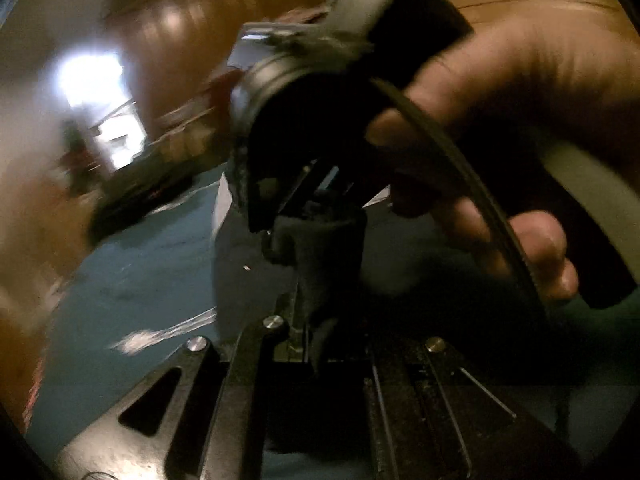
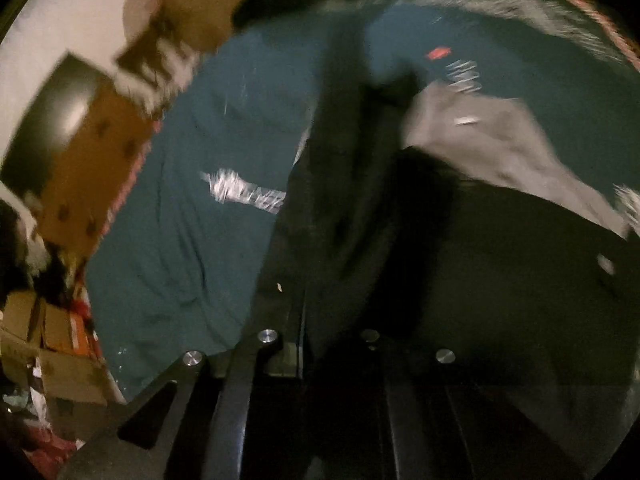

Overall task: Fold large clothes
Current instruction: 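Grasp the jacket edge with the right gripper and lift it while the left tool moves near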

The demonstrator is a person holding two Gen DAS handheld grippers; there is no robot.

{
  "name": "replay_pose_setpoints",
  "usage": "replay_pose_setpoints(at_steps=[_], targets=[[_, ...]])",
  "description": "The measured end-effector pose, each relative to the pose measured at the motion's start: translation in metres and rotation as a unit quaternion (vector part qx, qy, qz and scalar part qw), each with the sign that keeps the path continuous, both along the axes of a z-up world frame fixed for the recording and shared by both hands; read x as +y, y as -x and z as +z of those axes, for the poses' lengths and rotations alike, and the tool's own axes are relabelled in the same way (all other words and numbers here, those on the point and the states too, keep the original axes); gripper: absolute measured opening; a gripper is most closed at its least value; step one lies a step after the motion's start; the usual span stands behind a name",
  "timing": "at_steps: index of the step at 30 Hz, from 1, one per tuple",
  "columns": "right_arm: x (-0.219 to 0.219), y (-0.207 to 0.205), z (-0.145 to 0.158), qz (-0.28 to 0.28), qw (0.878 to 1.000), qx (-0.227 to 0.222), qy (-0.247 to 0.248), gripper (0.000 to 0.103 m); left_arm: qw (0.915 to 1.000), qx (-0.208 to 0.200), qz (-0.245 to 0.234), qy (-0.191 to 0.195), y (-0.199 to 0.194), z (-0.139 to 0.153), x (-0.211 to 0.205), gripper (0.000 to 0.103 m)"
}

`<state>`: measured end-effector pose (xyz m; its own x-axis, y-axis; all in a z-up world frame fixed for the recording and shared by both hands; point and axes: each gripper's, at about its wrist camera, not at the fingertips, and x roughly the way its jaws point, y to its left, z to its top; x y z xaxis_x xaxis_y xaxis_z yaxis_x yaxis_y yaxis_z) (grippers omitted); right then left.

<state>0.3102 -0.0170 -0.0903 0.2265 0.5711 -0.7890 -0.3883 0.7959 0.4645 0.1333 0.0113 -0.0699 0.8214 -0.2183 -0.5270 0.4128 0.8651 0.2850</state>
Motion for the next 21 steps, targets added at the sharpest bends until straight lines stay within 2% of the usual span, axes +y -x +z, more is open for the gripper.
replay_pose_setpoints(at_steps=[2, 5, 8, 10, 12, 14, 16, 18, 21], targets=[[-0.055, 0.014, 0.000, -0.040, 0.999, -0.001, -0.021, 0.008, 0.9993, 0.011, -0.035, 0.003, 0.000, -0.002, -0.030, 0.003], [-0.133, 0.022, -0.020, -0.084, 0.995, 0.028, -0.037, 0.008, 0.9962, 0.039, -0.078, -0.002, -0.006, -0.015, -0.084, 0.003], [-0.190, 0.021, -0.049, -0.112, 0.990, 0.064, -0.057, 0.007, 0.9918, 0.079, -0.100, -0.005, -0.016, -0.035, -0.128, 0.003], [-0.214, 0.017, -0.065, -0.120, 0.988, 0.079, -0.063, 0.007, 0.9882, 0.109, -0.107, -0.016, -0.025, -0.052, -0.147, 0.004], [-0.237, 0.011, -0.085, -0.133, 0.985, 0.091, -0.065, 0.007, 0.9851, 0.131, -0.109, -0.023, -0.034, -0.066, -0.153, 0.007], [-0.255, 0.007, -0.101, -0.150, 0.982, 0.097, -0.066, 0.007, 0.9856, 0.127, -0.108, -0.032, -0.036, -0.073, -0.154, 0.008], [-0.270, 0.005, -0.111, -0.163, 0.978, 0.099, -0.088, 0.007, 0.9858, 0.123, -0.109, -0.038, -0.034, -0.073, -0.152, 0.008], [-0.271, 0.006, -0.116, -0.160, 0.978, 0.096, -0.094, 0.006, 0.9838, 0.131, -0.116, -0.040, -0.028, -0.069, -0.150, 0.008], [-0.267, 0.007, -0.111, -0.159, 0.979, 0.088, -0.092, 0.006, 0.9852, 0.119, -0.122, -0.017, -0.009, -0.042, -0.114, 0.010]])
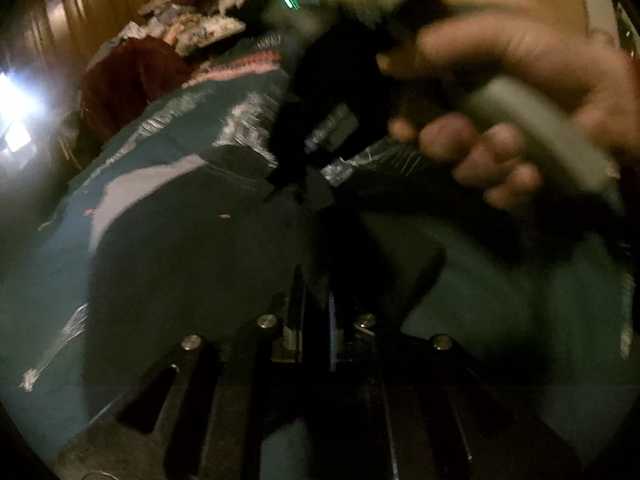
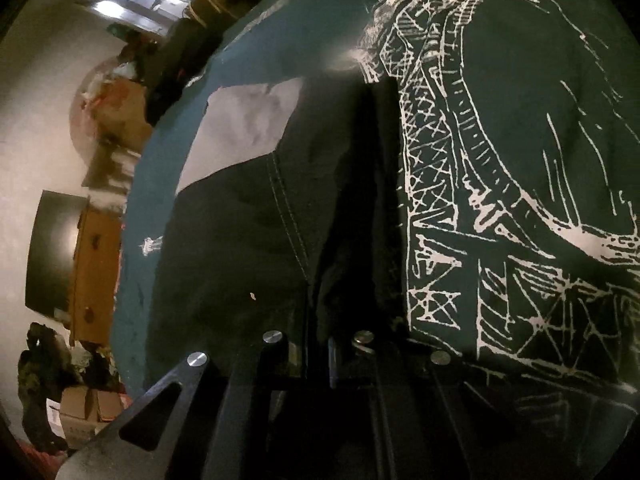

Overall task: Fold large clothes
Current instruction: 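Grasp the jacket edge with the right gripper and lift it while the left tool moves near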

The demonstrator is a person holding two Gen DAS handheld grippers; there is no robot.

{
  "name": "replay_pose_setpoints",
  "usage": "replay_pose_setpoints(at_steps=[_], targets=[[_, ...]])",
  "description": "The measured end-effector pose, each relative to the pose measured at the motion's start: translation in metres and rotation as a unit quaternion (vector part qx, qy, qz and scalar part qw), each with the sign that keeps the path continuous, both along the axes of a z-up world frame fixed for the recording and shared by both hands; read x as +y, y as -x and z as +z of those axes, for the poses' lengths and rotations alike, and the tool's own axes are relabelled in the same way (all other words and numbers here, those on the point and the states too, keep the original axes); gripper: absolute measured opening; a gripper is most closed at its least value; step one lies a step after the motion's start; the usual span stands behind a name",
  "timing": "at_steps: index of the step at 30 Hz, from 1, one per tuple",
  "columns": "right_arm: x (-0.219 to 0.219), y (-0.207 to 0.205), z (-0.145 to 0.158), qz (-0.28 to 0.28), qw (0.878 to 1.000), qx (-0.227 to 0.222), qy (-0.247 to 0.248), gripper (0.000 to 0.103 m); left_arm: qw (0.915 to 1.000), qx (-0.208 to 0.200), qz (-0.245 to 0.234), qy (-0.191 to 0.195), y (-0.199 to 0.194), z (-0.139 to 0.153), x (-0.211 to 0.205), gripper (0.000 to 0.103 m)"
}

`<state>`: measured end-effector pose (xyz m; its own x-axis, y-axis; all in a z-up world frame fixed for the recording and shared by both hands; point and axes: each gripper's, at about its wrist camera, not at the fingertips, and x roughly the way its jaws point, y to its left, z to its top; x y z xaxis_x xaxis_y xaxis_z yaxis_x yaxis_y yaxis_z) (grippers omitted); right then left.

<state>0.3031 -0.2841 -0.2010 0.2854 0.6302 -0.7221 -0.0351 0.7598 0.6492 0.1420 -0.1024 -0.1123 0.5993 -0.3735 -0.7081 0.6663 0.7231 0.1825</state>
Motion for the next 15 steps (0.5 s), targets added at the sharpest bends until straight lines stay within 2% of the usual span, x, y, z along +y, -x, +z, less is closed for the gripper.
replay_pose_setpoints(at_steps=[1, 2, 3, 5, 10, 11, 12, 13, 15], targets=[[0.002, 0.001, 0.004, 0.004, 1.000, -0.005, 0.005, 0.007, 0.9999, 0.001, 0.007, 0.008, 0.007, 0.002, 0.013, 0.010], [0.005, 0.003, 0.006, 0.007, 1.000, -0.008, 0.009, 0.020, 0.9997, -0.004, 0.018, 0.013, 0.015, 0.010, 0.025, 0.010], [0.009, 0.006, 0.004, 0.017, 1.000, -0.001, 0.006, 0.025, 0.9995, -0.008, 0.027, 0.015, 0.024, 0.008, 0.034, 0.010], [0.009, 0.017, 0.004, 0.023, 1.000, 0.011, -0.009, 0.049, 0.9976, -0.005, 0.067, 0.020, 0.034, 0.017, 0.068, 0.010], [0.017, 0.038, 0.008, 0.016, 0.999, 0.010, -0.037, 0.049, 0.9863, -0.027, 0.160, 0.031, 0.032, 0.032, 0.127, 0.010], [0.015, 0.043, 0.008, 0.016, 0.999, 0.007, -0.035, 0.044, 0.9836, -0.029, 0.174, 0.037, 0.029, 0.032, 0.133, 0.010], [0.017, 0.048, 0.009, 0.015, 1.000, 0.001, -0.019, 0.032, 0.9798, -0.028, 0.194, 0.041, 0.020, 0.033, 0.142, 0.010], [0.021, 0.052, 0.008, 0.017, 1.000, -0.001, 0.019, 0.015, 0.9782, -0.029, 0.202, 0.042, 0.014, 0.029, 0.145, 0.010], [0.016, 0.057, 0.004, 0.008, 1.000, 0.001, 0.026, 0.009, 0.9747, -0.040, 0.215, 0.047, 0.003, 0.026, 0.151, 0.010]])
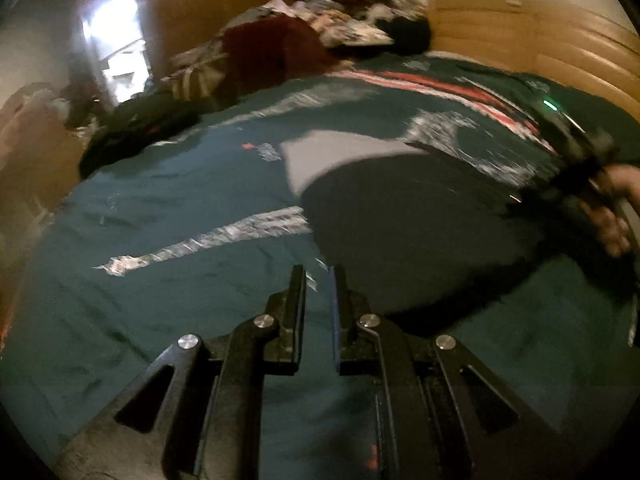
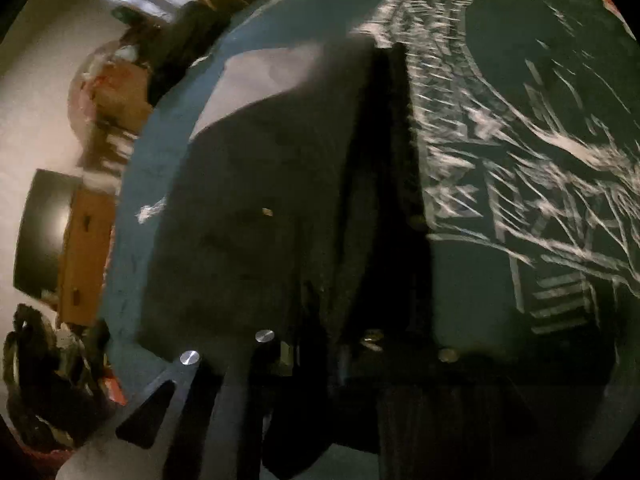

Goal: Fold large clothes

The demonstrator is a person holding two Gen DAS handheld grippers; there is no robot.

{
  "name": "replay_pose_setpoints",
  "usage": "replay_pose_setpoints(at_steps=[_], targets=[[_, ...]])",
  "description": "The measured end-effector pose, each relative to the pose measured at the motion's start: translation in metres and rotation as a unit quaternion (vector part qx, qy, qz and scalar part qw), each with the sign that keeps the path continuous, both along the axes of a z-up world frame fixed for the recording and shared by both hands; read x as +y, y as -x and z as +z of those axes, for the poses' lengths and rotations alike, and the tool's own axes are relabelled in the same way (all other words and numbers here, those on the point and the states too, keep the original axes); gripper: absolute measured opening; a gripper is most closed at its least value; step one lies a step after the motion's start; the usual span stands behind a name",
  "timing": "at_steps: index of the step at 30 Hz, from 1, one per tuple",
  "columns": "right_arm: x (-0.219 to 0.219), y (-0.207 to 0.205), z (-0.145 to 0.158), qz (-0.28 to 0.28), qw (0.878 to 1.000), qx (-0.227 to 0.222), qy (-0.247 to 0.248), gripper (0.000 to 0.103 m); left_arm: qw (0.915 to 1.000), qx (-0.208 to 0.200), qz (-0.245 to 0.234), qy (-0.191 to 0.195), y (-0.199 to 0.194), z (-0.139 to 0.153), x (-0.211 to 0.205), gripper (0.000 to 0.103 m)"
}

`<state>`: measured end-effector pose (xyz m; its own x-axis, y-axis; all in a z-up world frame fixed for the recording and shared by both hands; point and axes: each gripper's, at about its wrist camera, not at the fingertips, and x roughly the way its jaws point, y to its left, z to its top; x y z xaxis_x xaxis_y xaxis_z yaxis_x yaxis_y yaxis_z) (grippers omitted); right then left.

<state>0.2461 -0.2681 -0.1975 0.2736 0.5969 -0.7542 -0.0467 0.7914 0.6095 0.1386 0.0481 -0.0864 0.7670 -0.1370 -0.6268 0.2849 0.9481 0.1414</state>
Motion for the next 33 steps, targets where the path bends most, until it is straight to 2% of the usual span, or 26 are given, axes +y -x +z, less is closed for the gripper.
replay_pose_setpoints(at_steps=[2, 4, 6, 10, 12, 13, 16, 17, 18, 19, 20, 21, 22, 24, 25, 27, 28, 29, 31, 33], targets=[[-0.010, 0.005, -0.004, -0.016, 1.000, 0.001, -0.007, 0.008, 1.0000, -0.005, -0.005, 0.002, -0.014, -0.006, -0.002, 0.010], [-0.009, 0.005, -0.009, -0.018, 1.000, 0.003, -0.009, 0.008, 0.9995, 0.005, -0.030, -0.001, -0.019, -0.019, -0.011, 0.010], [-0.005, 0.005, -0.008, -0.014, 1.000, -0.002, 0.001, 0.008, 0.9968, 0.040, -0.065, -0.021, -0.018, -0.045, -0.027, 0.008], [-0.004, 0.008, -0.004, -0.014, 1.000, -0.009, 0.006, 0.008, 0.9920, 0.078, -0.076, -0.063, -0.017, -0.082, -0.033, 0.006], [-0.006, 0.009, -0.008, -0.016, 1.000, -0.008, -0.002, 0.007, 0.9932, 0.079, -0.066, -0.054, -0.017, -0.070, -0.025, 0.006], [-0.008, 0.013, -0.008, -0.016, 1.000, -0.009, -0.003, 0.006, 0.9957, 0.063, -0.052, -0.045, -0.013, -0.057, -0.018, 0.006], [-0.010, 0.015, -0.010, -0.017, 1.000, -0.013, -0.007, 0.007, 0.9995, 0.004, -0.013, 0.030, -0.003, -0.012, 0.004, 0.006], [-0.009, 0.015, -0.009, -0.015, 1.000, -0.015, -0.003, 0.008, 0.9987, 0.004, -0.023, 0.045, -0.007, -0.010, 0.000, 0.006], [-0.008, 0.015, -0.009, -0.016, 1.000, -0.016, -0.001, 0.008, 0.9977, 0.022, -0.046, 0.045, -0.015, -0.016, -0.009, 0.007], [-0.007, 0.015, -0.009, -0.018, 1.000, -0.016, 0.000, 0.008, 0.9960, 0.048, -0.066, 0.038, -0.023, -0.029, -0.019, 0.008], [-0.007, 0.015, -0.009, -0.021, 1.000, -0.015, -0.001, 0.008, 0.9913, 0.099, -0.087, 0.006, -0.035, -0.057, -0.035, 0.008], [-0.007, 0.015, -0.009, -0.025, 1.000, -0.015, -0.004, 0.008, 0.9897, 0.109, -0.090, -0.023, -0.039, -0.075, -0.043, 0.008], [-0.009, 0.016, -0.008, -0.029, 0.999, -0.015, -0.008, 0.007, 0.9901, 0.093, -0.095, -0.044, -0.036, -0.088, -0.048, 0.008], [-0.012, 0.018, -0.008, -0.033, 0.999, -0.014, -0.017, 0.007, 0.9901, 0.093, -0.098, -0.036, -0.035, -0.076, -0.049, 0.008], [-0.012, 0.019, -0.009, -0.034, 0.999, -0.013, -0.016, 0.007, 0.9909, 0.090, -0.098, -0.016, -0.035, -0.063, -0.045, 0.008], [-0.010, 0.019, -0.006, -0.022, 1.000, -0.017, 0.003, 0.009, 0.9946, 0.060, -0.082, 0.020, -0.040, -0.040, -0.031, 0.008], [-0.006, 0.019, -0.001, -0.011, 1.000, -0.019, 0.020, 0.015, 0.9962, 0.036, -0.067, 0.041, -0.048, -0.021, -0.022, 0.008], [-0.002, 0.020, 0.010, 0.011, 0.999, -0.022, 0.044, 0.023, 0.9966, 0.019, -0.059, 0.055, -0.057, -0.010, -0.016, 0.008], [0.001, 0.024, 0.036, 0.032, 0.995, -0.043, 0.081, 0.029, 0.9971, -0.001, -0.044, 0.062, -0.085, -0.001, -0.008, 0.008], [-0.001, 0.027, 0.072, 0.023, 0.989, -0.085, 0.117, 0.031, 0.9977, -0.002, -0.033, 0.059, -0.127, -0.005, -0.011, 0.008]])
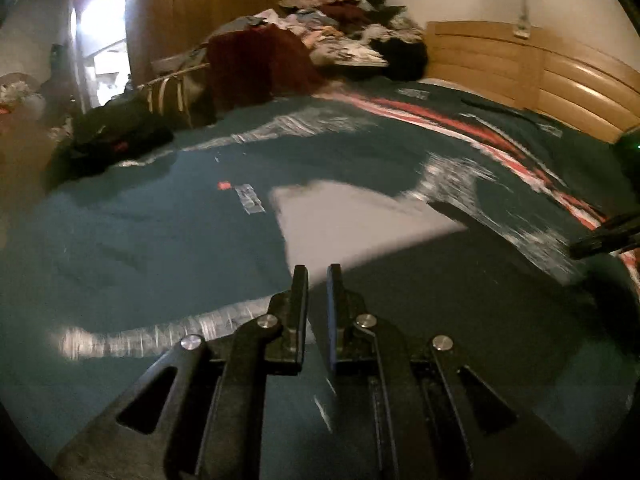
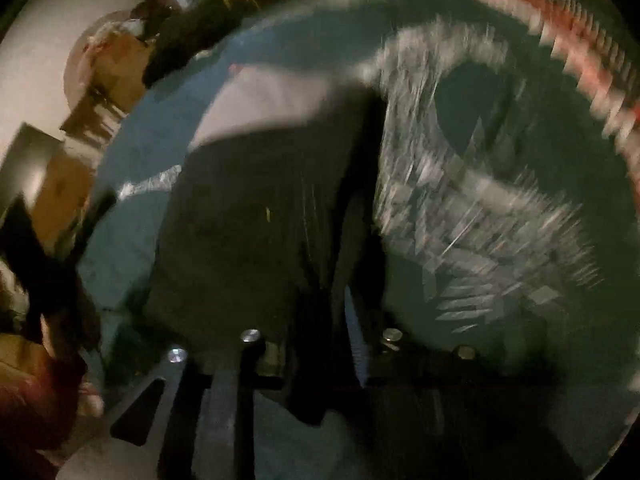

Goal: Fold large clothes

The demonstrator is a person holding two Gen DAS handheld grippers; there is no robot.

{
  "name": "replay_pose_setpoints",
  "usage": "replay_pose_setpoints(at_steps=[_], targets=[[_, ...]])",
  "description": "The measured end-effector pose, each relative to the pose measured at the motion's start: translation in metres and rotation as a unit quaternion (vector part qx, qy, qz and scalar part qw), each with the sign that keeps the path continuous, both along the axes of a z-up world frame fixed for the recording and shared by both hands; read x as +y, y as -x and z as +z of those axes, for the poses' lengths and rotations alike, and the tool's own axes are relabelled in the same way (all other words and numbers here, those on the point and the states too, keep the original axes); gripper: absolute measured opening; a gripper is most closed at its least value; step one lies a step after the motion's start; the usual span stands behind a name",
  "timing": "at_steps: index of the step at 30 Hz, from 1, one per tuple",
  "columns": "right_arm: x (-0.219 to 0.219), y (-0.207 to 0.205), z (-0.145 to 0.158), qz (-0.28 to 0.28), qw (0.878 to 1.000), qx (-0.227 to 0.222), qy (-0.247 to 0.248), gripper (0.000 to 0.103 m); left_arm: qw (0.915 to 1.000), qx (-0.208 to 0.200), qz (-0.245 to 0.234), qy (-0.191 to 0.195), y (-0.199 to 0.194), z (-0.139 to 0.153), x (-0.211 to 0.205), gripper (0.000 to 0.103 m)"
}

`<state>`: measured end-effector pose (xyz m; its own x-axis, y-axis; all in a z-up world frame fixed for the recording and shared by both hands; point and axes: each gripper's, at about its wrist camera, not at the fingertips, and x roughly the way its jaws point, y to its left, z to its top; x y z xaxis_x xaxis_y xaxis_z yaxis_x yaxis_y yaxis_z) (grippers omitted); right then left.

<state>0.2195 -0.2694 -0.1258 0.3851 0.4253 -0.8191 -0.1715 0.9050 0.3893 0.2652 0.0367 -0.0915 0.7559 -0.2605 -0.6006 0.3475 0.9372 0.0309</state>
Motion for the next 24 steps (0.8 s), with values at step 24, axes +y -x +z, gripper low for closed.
replay_pose_setpoints(at_steps=[24], targets=[[0.067, 0.010, -0.064, 0.028, 0.997, -0.021, 0.072, 0.025, 0.9919, 0.097, -0.038, -0.073, 0.082, -0.078, -0.021, 0.008]])
